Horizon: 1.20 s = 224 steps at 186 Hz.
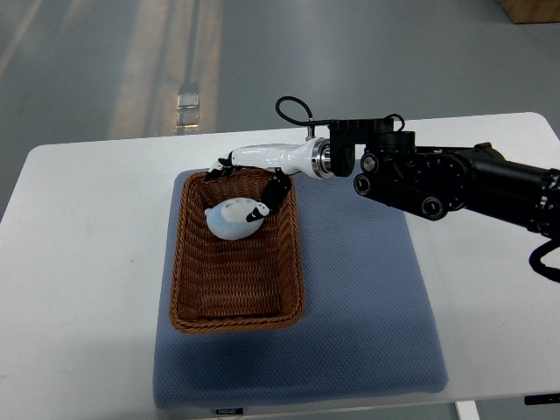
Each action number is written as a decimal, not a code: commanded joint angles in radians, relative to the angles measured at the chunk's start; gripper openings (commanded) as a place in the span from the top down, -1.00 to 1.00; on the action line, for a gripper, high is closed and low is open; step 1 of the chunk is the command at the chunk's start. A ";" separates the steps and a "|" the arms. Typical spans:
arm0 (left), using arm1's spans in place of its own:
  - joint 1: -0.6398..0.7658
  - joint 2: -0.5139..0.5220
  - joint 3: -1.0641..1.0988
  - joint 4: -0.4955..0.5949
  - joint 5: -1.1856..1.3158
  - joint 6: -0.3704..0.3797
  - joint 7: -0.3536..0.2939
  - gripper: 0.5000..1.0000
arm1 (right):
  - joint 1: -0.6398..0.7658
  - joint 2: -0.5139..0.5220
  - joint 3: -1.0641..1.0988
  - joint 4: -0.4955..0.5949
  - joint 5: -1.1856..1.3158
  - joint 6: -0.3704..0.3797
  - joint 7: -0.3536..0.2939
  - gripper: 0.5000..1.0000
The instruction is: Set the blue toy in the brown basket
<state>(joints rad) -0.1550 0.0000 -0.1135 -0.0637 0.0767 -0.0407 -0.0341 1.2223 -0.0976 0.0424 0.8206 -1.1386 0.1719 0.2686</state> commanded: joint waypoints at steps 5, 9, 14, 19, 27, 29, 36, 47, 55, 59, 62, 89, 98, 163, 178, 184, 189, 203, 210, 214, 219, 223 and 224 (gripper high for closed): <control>0.000 0.000 0.000 0.001 0.000 -0.001 -0.001 -1.00 | -0.035 -0.022 0.048 0.000 0.063 -0.064 0.000 -0.44; 0.000 0.000 0.000 0.001 0.000 -0.001 -0.001 -1.00 | -0.046 -0.031 0.060 0.000 0.080 -0.078 -0.002 -0.43; 0.000 0.000 0.000 0.001 0.000 -0.001 -0.001 -1.00 | -0.064 -0.048 0.082 0.000 0.106 -0.098 -0.002 -0.43; 0.000 0.000 0.000 0.001 0.000 -0.001 -0.001 -1.00 | -0.076 -0.062 0.097 0.000 0.123 -0.110 -0.003 -0.43; 0.000 0.000 0.000 0.001 0.000 -0.001 -0.001 -1.00 | -0.101 -0.088 0.134 -0.001 0.158 -0.134 -0.005 -0.43; 0.000 0.000 0.000 0.001 0.000 -0.001 -0.001 -1.00 | -0.107 -0.093 0.145 -0.003 0.168 -0.140 -0.005 -0.43; 0.000 0.000 0.000 0.001 0.000 -0.001 -0.001 -1.00 | -0.138 -0.109 0.189 -0.009 0.204 -0.161 -0.005 -0.43; 0.000 0.000 0.000 -0.001 0.000 -0.001 -0.001 -1.00 | -0.198 -0.131 0.272 -0.032 0.267 -0.176 -0.009 -0.43; 0.000 0.000 0.000 0.001 0.000 -0.001 -0.001 -1.00 | -0.239 -0.140 0.330 -0.047 0.310 -0.180 -0.014 -0.43; 0.000 0.000 0.000 -0.001 0.000 -0.001 -0.001 -1.00 | -0.257 -0.142 0.359 -0.054 0.330 -0.180 -0.015 -0.43; 0.000 0.000 0.000 -0.001 0.000 -0.001 -0.001 -1.00 | -0.268 -0.142 0.375 -0.057 0.341 -0.180 -0.015 -0.43; 0.000 0.000 -0.002 -0.001 0.000 -0.001 -0.001 -1.00 | -0.403 -0.145 0.548 -0.078 0.494 -0.180 -0.057 -0.43; 0.000 0.000 -0.002 -0.001 0.000 -0.001 -0.001 -1.00 | -0.445 -0.145 0.594 -0.078 0.559 -0.181 -0.078 -0.43; 0.009 0.000 -0.002 0.001 0.000 -0.001 -0.001 -1.00 | -0.529 -0.178 0.662 -0.075 0.835 -0.180 -0.115 -0.64; 0.009 0.000 -0.002 0.001 0.000 -0.001 -0.003 -1.00 | -0.529 -0.178 0.671 -0.077 0.836 -0.176 -0.114 -0.64; 0.009 0.000 -0.002 0.001 0.000 0.001 -0.003 -1.00 | -0.529 -0.177 0.682 -0.075 0.836 -0.167 -0.115 -0.65; 0.009 0.000 -0.002 0.001 0.000 0.001 -0.003 -1.00 | -0.529 -0.175 0.692 -0.075 0.836 -0.164 -0.115 -0.65; 0.009 0.000 -0.003 0.001 0.000 -0.001 -0.003 -1.00 | -0.530 -0.169 0.705 -0.075 0.836 -0.155 -0.115 -0.65; 0.011 0.000 -0.003 0.002 0.000 -0.001 -0.003 -1.00 | -0.530 -0.166 0.705 -0.074 0.836 -0.152 -0.115 -0.65; 0.011 0.000 -0.002 0.002 0.000 -0.001 -0.003 -1.00 | -0.530 -0.166 0.705 -0.074 0.835 -0.147 -0.115 -0.65; 0.011 0.000 -0.003 0.002 0.000 -0.001 -0.003 -1.00 | -0.530 -0.165 0.705 -0.072 0.836 -0.144 -0.114 -0.65; 0.011 0.000 -0.003 0.002 0.000 -0.001 -0.003 -1.00 | -0.532 -0.166 0.705 -0.069 0.835 -0.140 -0.115 -0.65; 0.011 0.000 -0.003 0.002 0.000 -0.001 -0.003 -1.00 | -0.532 -0.166 0.705 -0.069 0.836 -0.137 -0.115 -0.65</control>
<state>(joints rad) -0.1447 0.0000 -0.1156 -0.0622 0.0767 -0.0413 -0.0365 0.6920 -0.2667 0.7439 0.7460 -0.3023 0.0178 0.1538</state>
